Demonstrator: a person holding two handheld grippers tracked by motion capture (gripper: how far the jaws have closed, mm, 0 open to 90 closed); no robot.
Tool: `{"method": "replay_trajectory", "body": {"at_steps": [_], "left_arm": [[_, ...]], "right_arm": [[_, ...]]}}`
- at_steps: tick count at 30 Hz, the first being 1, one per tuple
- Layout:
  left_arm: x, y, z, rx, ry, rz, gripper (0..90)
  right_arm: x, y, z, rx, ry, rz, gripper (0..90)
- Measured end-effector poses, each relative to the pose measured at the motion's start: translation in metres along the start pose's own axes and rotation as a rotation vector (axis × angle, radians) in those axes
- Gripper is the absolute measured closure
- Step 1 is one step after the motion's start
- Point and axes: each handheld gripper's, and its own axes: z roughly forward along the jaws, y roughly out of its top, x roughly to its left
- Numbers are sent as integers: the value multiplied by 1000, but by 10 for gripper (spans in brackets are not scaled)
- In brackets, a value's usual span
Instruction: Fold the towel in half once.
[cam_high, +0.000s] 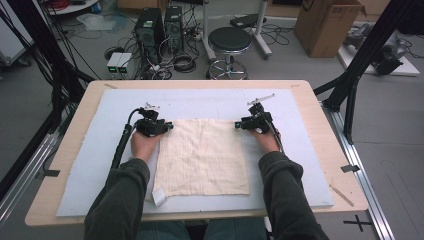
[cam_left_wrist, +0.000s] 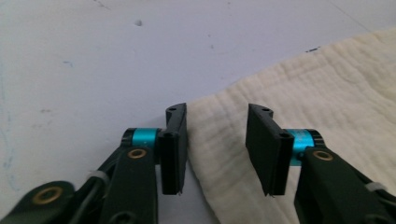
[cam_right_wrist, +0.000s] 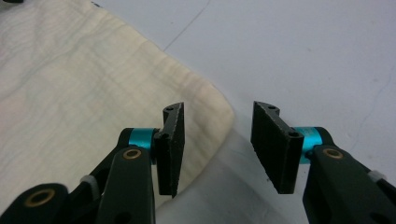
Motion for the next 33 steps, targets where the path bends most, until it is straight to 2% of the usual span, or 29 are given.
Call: {"method": "replay_trajectory", "body": {"at_steps": [3, 6, 8, 9, 12, 15, 20, 23, 29, 33], "left_arm": [[2, 0, -1, 8, 10, -9, 729], [0, 0, -2, 14, 9, 16, 796], [-2, 0, -1, 16, -2, 16, 851], [-2, 0, -2, 18, -4, 24, 857], [-2, 0, -4, 22, -30, 30, 862], [-1, 2, -7, 14, -45, 34, 867], [1, 7, -15, -46, -74, 4, 869], [2, 9, -22, -70, -83, 3, 869], [7, 13, -36, -106, -96, -3, 870], [6, 14, -43, -127, -106, 0, 870]], "right_arm": [[-2, -1, 1, -10, -3, 28, 587], [-1, 0, 1, -5, -11, 10, 655], [1, 0, 2, -1, -4, 6, 744], [2, 0, 3, 2, 12, -5, 764], [6, 2, 2, 21, 18, -38, 832], [6, 3, -2, 15, 28, -50, 848], [6, 7, -12, -29, 30, -60, 852], [6, 8, -17, -38, 33, -74, 852], [6, 10, -29, -88, 57, -55, 852], [9, 10, -32, -94, 82, -61, 852]]}}
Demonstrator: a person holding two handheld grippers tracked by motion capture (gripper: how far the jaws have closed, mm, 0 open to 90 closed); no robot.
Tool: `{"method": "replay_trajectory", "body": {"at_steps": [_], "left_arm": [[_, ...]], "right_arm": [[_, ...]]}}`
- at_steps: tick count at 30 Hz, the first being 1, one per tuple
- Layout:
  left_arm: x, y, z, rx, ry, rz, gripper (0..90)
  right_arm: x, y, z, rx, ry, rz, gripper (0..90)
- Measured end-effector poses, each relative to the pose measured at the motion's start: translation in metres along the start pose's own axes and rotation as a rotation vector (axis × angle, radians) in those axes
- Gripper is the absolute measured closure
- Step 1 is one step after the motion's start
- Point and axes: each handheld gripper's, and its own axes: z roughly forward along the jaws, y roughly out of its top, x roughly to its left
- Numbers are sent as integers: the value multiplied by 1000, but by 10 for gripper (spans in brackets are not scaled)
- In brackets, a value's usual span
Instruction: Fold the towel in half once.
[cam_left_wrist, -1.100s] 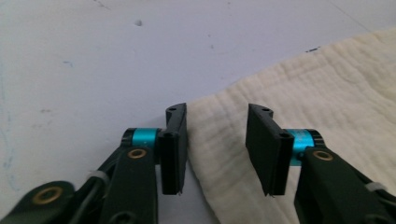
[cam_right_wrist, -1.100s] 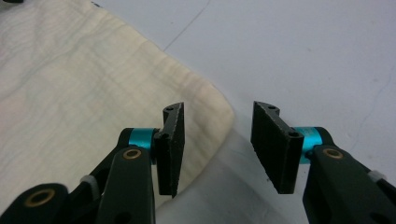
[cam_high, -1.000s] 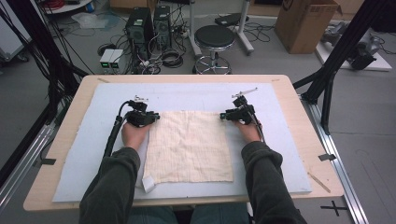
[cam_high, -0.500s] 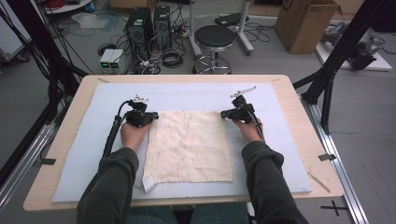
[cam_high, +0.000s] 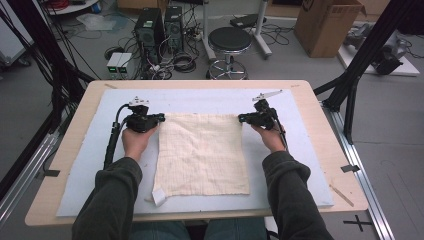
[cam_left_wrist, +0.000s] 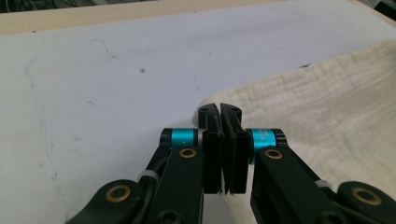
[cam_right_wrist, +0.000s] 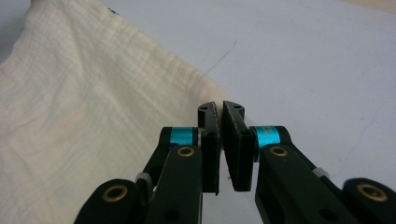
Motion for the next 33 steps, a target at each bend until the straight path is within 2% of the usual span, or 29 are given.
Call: {"method": "replay_trajectory", "body": {"at_steps": [4, 10, 13, 16, 19, 24, 33], "left_arm": [[-2, -2, -7, -3, -7, 20, 870], [-5, -7, -17, -29, -28, 27, 870], [-8, -8, -19, -23, -35, 45, 870], [-9, -9, -21, -42, -42, 35, 870], [-9, -9, -22, -29, -45, 47, 870], [-10, -8, -24, -40, -68, 39, 870], [-12, -6, -32, -42, -100, 53, 870]], "right_arm": [[6, 2, -3, -9, 31, -15, 852], [10, 4, -13, -26, 65, -25, 852], [12, 4, -15, -25, 70, -35, 852], [15, 4, -18, -22, 73, -38, 852], [16, 5, -20, -24, 76, -40, 852], [18, 4, -21, -24, 94, -31, 852], [23, 5, -26, -33, 106, -39, 856]]}}
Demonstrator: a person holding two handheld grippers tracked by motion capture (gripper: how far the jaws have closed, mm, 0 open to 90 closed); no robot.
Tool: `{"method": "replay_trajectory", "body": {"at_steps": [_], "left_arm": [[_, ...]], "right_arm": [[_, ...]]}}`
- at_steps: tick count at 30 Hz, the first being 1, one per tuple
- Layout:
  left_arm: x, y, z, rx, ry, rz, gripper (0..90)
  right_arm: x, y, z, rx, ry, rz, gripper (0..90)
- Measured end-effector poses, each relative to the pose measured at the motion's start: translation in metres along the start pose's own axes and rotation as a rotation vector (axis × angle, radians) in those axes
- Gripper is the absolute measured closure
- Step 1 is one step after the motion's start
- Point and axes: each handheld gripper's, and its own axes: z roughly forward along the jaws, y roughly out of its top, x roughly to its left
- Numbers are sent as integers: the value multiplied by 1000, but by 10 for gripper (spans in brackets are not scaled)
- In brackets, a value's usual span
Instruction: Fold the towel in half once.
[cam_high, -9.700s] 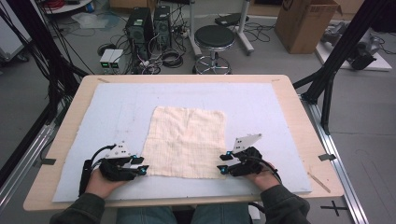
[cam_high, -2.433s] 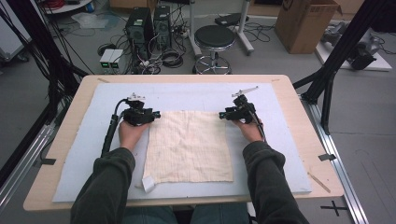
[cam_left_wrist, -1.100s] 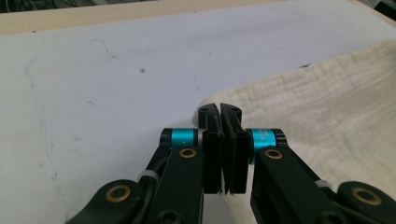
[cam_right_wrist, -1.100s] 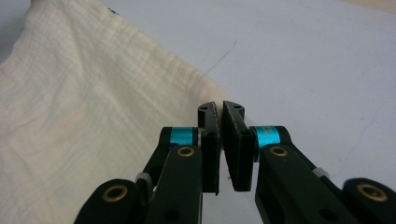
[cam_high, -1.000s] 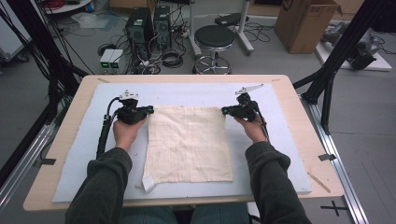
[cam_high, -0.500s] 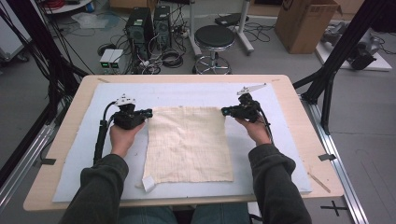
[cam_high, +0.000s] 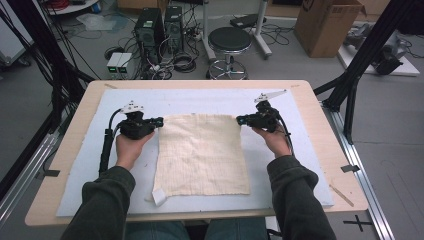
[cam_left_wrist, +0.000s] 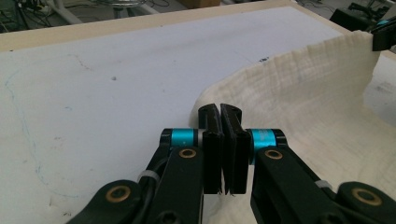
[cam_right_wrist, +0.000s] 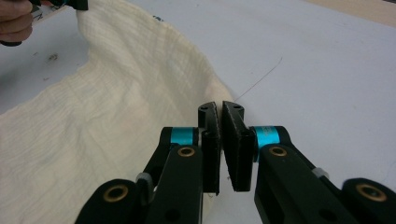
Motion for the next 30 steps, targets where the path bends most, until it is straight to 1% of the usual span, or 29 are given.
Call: {"method": "replay_trajectory", "body": {"at_steps": [6, 11, 13, 17, 21, 24, 28, 30], "left_arm": [[0, 0, -7, -1, -13, 9, 870], [0, -2, -12, -4, -21, 6, 870], [-1, -3, -14, -5, -25, 7, 870], [-3, -3, -16, -5, -33, 11, 870], [-5, -2, -19, -8, -46, 22, 870], [-7, -2, -20, -8, -54, 26, 870], [-9, -2, -23, -11, -63, 31, 870], [-10, -1, -24, -11, -68, 37, 870]], "right_arm": [[4, 1, -6, -20, 9, -9, 856], [7, 2, -12, -37, 18, -11, 859], [9, 2, -14, -41, 23, -25, 860], [11, 0, -17, -40, 32, -21, 861], [15, 1, -20, -45, 41, -38, 862], [17, 1, -22, -48, 43, -46, 862], [21, 1, -25, -46, 49, -46, 861], [23, 2, -27, -52, 52, -57, 861]]}}
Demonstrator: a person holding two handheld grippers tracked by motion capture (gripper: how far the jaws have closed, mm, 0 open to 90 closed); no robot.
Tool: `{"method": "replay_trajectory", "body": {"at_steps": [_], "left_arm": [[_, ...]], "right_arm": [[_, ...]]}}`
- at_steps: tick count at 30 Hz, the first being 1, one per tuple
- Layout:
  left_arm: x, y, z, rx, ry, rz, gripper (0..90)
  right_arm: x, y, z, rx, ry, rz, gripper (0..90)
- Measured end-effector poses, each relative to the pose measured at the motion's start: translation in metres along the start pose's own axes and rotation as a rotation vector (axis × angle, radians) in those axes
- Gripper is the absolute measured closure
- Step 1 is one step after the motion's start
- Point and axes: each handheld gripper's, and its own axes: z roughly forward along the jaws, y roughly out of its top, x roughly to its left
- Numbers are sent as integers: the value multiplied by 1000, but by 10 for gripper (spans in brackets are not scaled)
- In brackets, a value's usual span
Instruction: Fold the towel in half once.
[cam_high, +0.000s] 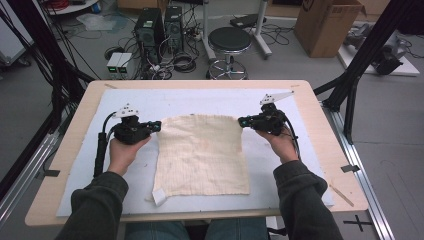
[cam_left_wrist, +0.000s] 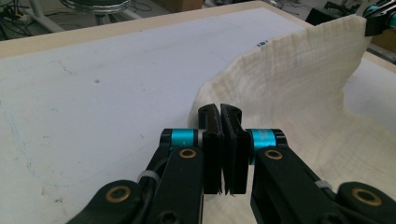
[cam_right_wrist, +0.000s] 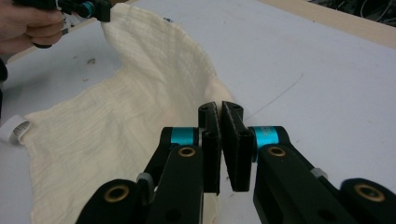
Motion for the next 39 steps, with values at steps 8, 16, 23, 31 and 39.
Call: {"method": "replay_trajectory", "body": {"at_steps": [8, 16, 23, 31, 39], "left_arm": [[-5, -1, -5, -6, -17, 10, 870], [-9, -2, -10, -12, -34, 23, 870], [-15, -2, -12, -5, -53, 45, 870], [-20, -2, -15, -4, -65, 64, 870], [-21, -8, -21, -9, -68, 66, 870]], "right_arm": [[8, 1, -2, 6, 17, -18, 861], [10, -7, -6, -6, 22, -3, 861], [13, -11, -10, -18, 27, -14, 861], [18, -12, -18, -30, 36, -26, 861], [23, -13, -25, -40, 42, -34, 861]]}}
